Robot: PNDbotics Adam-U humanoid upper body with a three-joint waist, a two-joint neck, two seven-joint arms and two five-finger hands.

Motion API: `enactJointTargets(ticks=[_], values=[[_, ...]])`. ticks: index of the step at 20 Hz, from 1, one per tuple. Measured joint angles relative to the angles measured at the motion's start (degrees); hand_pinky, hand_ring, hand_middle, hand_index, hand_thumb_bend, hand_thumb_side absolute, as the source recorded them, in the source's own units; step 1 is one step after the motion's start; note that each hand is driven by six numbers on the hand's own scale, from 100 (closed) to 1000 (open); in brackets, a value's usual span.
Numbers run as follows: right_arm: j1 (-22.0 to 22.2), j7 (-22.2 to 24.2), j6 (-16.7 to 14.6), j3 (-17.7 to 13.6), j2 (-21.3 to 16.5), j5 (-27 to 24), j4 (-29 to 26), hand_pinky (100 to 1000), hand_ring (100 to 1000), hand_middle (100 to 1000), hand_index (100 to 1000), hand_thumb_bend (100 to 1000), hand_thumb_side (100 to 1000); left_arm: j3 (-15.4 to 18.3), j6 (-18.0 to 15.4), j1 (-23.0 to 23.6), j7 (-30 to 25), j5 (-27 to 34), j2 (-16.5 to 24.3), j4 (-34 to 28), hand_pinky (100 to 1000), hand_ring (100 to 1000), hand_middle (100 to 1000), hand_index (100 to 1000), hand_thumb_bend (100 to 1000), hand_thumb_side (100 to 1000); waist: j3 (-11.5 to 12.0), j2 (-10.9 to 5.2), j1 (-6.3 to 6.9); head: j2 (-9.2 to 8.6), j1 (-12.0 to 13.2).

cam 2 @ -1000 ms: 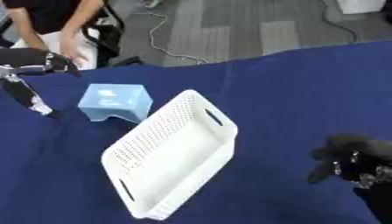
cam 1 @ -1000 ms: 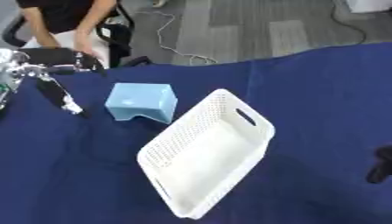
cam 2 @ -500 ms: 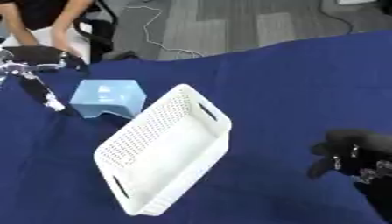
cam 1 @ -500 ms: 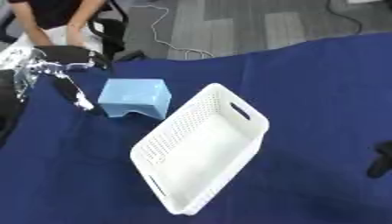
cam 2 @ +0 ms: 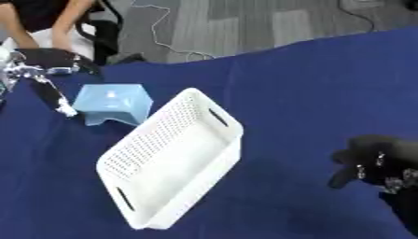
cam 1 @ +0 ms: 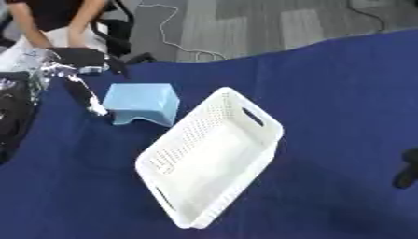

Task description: Pick up objects on the table and place them in the box.

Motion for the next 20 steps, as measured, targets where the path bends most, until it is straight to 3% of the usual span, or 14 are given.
enactJointTargets(ticks=[20], values=[[-2.49,0.25,0.25,0.68,0.50,-0.54,0.00,744,892,919,959,100,788,1.54,0.72,-1.03,-0.12,-2.08,-3.07,1.43,718,758,762,835,926,695,-2.29,1.47,0.69,0.04,0.04]])
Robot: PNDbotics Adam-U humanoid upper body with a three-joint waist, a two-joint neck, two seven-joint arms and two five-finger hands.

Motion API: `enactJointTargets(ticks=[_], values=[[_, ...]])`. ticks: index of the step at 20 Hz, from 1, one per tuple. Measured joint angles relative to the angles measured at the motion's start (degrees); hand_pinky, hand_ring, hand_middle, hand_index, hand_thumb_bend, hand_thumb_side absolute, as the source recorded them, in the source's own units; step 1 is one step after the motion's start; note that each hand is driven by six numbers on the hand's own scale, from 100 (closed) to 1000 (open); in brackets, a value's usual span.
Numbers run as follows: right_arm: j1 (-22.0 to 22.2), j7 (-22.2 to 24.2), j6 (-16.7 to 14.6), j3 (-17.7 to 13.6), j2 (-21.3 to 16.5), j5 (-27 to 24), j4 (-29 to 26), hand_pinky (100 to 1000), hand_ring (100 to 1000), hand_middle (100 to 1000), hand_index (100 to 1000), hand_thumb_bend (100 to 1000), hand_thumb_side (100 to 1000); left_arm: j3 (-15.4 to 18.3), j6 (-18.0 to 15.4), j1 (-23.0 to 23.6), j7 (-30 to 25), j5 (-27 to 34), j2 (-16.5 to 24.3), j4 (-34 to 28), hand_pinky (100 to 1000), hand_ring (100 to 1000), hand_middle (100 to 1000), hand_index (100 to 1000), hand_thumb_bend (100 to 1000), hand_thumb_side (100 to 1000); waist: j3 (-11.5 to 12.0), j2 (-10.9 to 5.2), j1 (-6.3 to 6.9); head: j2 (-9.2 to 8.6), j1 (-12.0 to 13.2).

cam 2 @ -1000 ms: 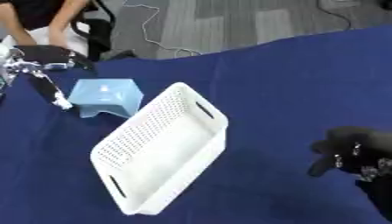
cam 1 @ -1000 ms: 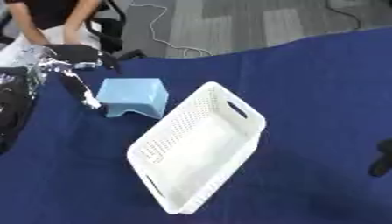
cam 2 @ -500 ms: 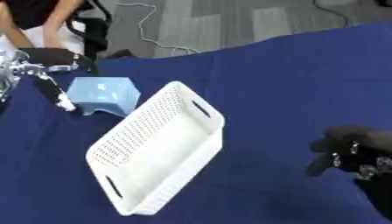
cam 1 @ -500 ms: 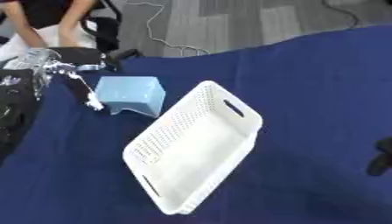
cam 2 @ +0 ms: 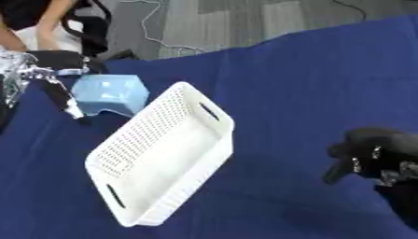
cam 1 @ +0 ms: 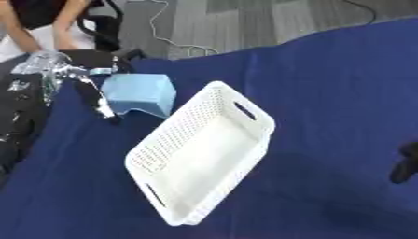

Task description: Pick up objects on the table and place them in the box.

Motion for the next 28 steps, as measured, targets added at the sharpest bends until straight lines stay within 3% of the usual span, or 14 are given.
enactJointTargets(ticks=[3,4,5,6,7,9,10,13,17,28], values=[[-0.02,0.00,0.00,0.02,0.01,0.00,0.00,745,893,920,961,100,788,0.00,0.10,-0.03,-0.10,-0.17,-0.10,-0.05,702,732,745,815,879,673,-0.05,0.18,0.02,0.03,0.00],[-0.02,0.00,0.00,0.03,0.01,0.01,0.00,746,894,921,962,100,788,0.00,0.11,-0.06,-0.05,-0.19,-0.10,-0.13,585,662,711,777,592,572,-0.05,0.20,0.02,0.19,0.00],[-0.02,0.00,0.00,0.04,0.01,0.02,0.00,746,894,921,963,100,789,0.00,0.21,-0.09,0.24,-0.26,-0.10,-0.42,393,564,665,741,346,335,-0.05,0.21,0.02,0.38,0.00],[-0.02,0.00,0.00,0.05,0.01,0.04,0.00,747,894,920,963,100,786,0.03,0.43,-0.13,1.05,-0.29,-0.10,-0.81,211,484,598,695,242,137,0.03,0.23,0.02,0.51,0.00],[-0.02,0.00,0.00,0.07,0.01,0.07,0.00,747,894,920,962,100,789,0.10,0.81,-0.16,2.54,-0.29,-0.10,-1.37,108,396,498,628,173,102,0.06,0.25,0.02,0.65,0.00],[-0.01,0.00,0.00,0.11,0.01,0.12,0.00,746,893,919,961,100,789,0.25,1.69,-0.01,6.68,-0.31,-0.15,-2.41,100,268,358,493,181,100,0.08,0.27,0.02,0.96,0.00],[-0.01,0.00,0.00,0.12,0.01,0.12,0.00,746,893,919,961,100,789,0.25,2.01,0.08,8.86,-0.41,-0.17,-2.79,100,247,331,464,201,100,0.12,0.27,0.01,1.01,-0.01],[0.04,0.00,0.00,0.13,0.01,0.12,0.00,747,894,919,962,100,787,0.00,2.34,0.31,14.69,-1.64,-0.31,-3.38,100,275,354,476,200,100,0.25,0.27,-0.05,1.35,-0.01],[0.17,0.00,0.00,0.13,0.01,0.19,0.00,747,894,919,963,100,789,-0.03,2.36,0.48,19.32,-3.67,-0.30,-3.25,115,302,369,486,269,100,0.65,0.26,-0.29,1.49,-0.04],[1.86,0.01,0.01,-0.05,-0.05,0.61,0.00,748,895,919,963,100,788,0.01,2.33,0.47,23.90,-6.20,2.94,-2.82,156,325,391,500,328,100,2.53,-0.79,-0.37,2.47,-0.52]])
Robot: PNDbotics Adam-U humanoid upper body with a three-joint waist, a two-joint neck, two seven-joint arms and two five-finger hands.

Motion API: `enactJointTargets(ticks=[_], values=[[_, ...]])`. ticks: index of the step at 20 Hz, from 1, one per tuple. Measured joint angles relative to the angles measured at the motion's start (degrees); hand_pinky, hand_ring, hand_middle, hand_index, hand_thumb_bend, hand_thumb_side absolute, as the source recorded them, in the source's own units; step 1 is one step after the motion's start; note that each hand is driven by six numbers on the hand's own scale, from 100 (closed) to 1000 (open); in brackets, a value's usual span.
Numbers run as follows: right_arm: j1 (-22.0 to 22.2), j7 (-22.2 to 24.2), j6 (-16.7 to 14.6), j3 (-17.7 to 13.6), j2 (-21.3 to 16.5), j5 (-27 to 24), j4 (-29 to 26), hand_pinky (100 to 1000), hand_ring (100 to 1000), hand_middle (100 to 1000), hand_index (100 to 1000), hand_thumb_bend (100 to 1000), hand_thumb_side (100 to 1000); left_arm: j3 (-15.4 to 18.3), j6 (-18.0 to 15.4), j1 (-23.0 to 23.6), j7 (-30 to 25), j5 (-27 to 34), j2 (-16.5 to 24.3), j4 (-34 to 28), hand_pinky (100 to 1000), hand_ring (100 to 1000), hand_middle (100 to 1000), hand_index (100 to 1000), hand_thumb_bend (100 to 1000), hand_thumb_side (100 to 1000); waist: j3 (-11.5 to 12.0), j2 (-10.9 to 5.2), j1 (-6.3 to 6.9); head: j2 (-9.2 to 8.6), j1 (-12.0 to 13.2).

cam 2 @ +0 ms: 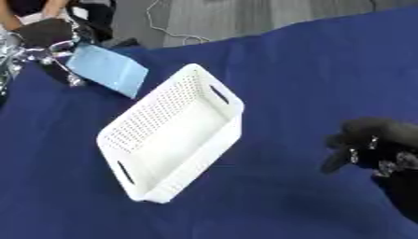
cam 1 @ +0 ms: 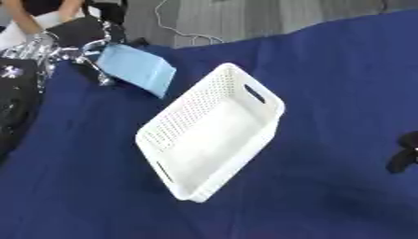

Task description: Pick up objects on the table and place them in the box.

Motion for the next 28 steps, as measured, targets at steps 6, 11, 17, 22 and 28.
enactJointTargets(ticks=[6,11,17,22,28], values=[[0.68,0.00,0.00,-0.33,-0.02,0.01,0.00,749,895,920,964,100,788,-0.01,-0.99,1.72,1.53,2.78,2.93,-2.18,145,331,394,500,298,100,0.87,-0.70,-0.39,0.01,-0.15],[0.76,-0.01,-0.01,-0.38,-0.03,0.19,0.00,749,896,919,964,100,789,-0.20,-1.89,5.14,1.62,8.57,5.50,-6.63,149,337,400,507,266,100,1.15,-0.72,-0.56,0.00,-0.54],[0.76,-0.05,-0.05,-0.37,-0.03,0.42,0.00,749,895,919,963,100,789,-2.51,-3.75,9.61,-1.05,17.13,8.26,-16.48,162,343,403,514,231,100,1.13,-0.72,-0.72,0.00,-0.54],[0.74,-0.06,-0.06,-0.36,-0.03,0.42,0.00,750,896,920,964,100,789,-4.61,-4.72,9.89,-5.38,22.71,8.29,-22.37,170,346,404,515,202,103,1.01,-0.72,-0.73,0.00,-0.53],[0.74,-0.06,-0.06,-0.35,-0.02,0.50,0.00,753,900,923,970,100,788,-6.81,-5.42,8.76,-10.44,28.32,7.95,-27.20,144,335,392,509,145,109,0.98,-0.72,-0.73,0.12,-0.50]])
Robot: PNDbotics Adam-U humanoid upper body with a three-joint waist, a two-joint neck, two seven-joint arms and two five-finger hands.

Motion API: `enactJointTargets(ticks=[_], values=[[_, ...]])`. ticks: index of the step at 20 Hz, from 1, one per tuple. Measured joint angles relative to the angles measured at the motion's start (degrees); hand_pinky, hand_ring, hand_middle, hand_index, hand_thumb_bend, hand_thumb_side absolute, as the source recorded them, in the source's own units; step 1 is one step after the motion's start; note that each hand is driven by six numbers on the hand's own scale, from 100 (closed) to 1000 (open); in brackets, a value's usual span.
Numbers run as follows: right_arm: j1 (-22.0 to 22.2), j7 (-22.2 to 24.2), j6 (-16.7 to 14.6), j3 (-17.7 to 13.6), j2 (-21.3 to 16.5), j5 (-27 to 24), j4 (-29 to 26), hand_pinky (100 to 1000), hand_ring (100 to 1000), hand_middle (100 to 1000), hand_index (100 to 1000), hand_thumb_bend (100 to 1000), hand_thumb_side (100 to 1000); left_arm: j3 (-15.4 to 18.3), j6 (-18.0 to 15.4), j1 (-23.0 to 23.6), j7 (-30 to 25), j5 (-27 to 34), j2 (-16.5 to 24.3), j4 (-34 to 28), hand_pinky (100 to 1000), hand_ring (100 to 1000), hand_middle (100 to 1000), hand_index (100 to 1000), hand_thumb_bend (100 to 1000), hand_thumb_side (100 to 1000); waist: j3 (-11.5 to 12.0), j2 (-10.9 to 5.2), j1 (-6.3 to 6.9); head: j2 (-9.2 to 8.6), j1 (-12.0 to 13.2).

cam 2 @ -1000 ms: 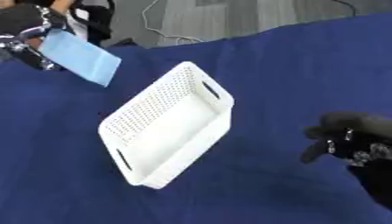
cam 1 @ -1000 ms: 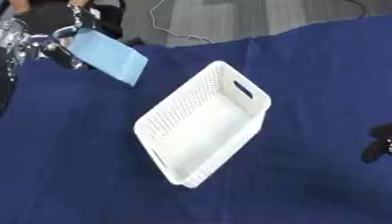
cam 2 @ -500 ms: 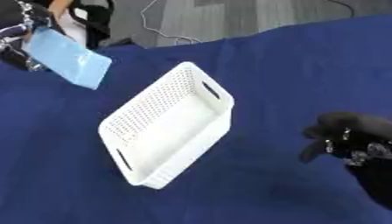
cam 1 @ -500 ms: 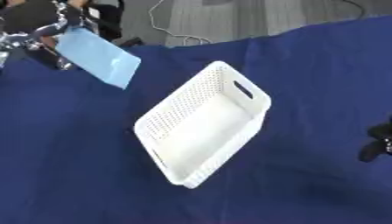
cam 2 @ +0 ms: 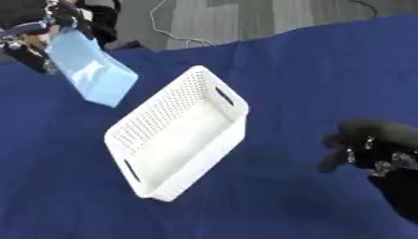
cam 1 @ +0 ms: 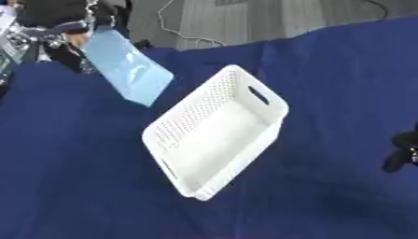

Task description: Pick up objects on the table and place them in the box.

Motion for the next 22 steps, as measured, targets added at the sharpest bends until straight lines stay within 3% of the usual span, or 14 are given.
enactJointTargets(ticks=[3,11,18,22], values=[[0.01,0.00,0.00,0.00,0.00,0.29,0.00,755,903,927,977,100,787,-1.05,-0.19,-1.58,-2.65,3.21,-1.63,-1.13,125,326,384,504,104,117,-0.01,-0.01,-0.10,0.43,0.01],[0.02,0.01,0.01,0.11,0.03,1.02,0.00,754,901,925,973,100,788,-4.48,-0.17,-5.41,-11.31,11.95,-6.01,-4.35,128,328,387,510,100,127,-0.30,-0.12,-0.40,1.04,0.03],[0.00,0.01,0.01,0.40,0.06,0.94,0.00,754,901,925,973,100,788,-6.49,2.36,-8.34,-14.98,15.46,-9.43,-5.04,138,342,396,523,100,123,-0.66,-0.36,-0.38,1.41,0.05],[-0.03,0.01,0.01,0.50,0.06,0.93,0.00,754,901,925,973,100,788,-6.70,3.25,-8.56,-15.91,16.41,-10.36,-5.04,182,387,412,548,241,100,-0.85,-0.36,-0.34,1.41,0.05]])
